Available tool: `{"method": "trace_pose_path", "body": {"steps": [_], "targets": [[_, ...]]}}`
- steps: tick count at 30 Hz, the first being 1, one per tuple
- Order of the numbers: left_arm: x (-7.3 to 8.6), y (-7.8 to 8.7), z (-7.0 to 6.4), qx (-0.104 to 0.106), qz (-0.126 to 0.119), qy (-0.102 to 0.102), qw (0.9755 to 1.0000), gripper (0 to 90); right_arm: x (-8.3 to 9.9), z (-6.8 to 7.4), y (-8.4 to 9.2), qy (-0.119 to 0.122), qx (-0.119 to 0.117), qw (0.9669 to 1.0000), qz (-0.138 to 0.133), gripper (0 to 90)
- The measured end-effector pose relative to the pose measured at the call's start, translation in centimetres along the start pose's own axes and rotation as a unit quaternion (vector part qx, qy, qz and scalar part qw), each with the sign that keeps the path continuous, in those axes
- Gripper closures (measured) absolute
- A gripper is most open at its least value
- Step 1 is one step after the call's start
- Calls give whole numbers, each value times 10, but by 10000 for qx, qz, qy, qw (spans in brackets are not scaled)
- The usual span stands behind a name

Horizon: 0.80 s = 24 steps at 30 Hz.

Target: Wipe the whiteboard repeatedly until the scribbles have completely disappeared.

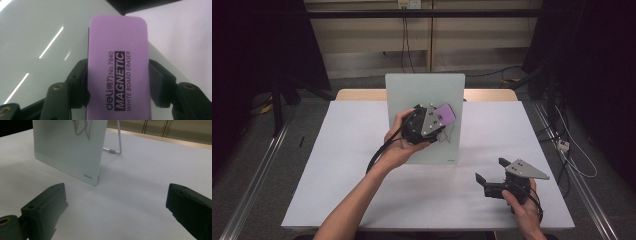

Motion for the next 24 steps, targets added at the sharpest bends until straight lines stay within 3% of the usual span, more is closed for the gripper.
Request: {"method": "trace_pose_path", "body": {"steps": [3, 8, 12, 14, 17, 20, 24], "targets": [[0, 1, 2, -29, -14, 56, 10000, 409, 0, 0, 0, -2, 7, 10000, 8, 28], [1, -2, -8, -40, 130, -123, 9998, 410, 0, 0, 0, -4, 9, 10000, 3, 28], [6, -6, -19, 103, 156, -99, 9998, 410, 0, 1, 0, 5, -4, 10000, 3, 28], [11, -9, -26, 316, 166, -25, 9994, 410, 0, 1, 0, 9, -13, 10000, -6, 28], [18, -12, -40, 358, 245, -135, 9990, 410, 0, 1, 1, -1, 0, 10000, -3, 27], [24, -14, -46, 548, 307, -79, 9980, 409, 0, 0, 0, -1, -1, 10000, -4, 28], [24, -14, -48, 560, 357, -104, 9977, 410, 0, 1, 1, 4, -1, 10000, -1, 27]]}}
Point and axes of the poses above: each handheld gripper's, and its own axes: y roughly backward along the jaws, x roughly out of its underside, z roughly to its left, the point moved 1 cm from there along -y, roughly forward along the jaws, and after that the axes turned 4 degrees about -x, right-handed, at the moved point
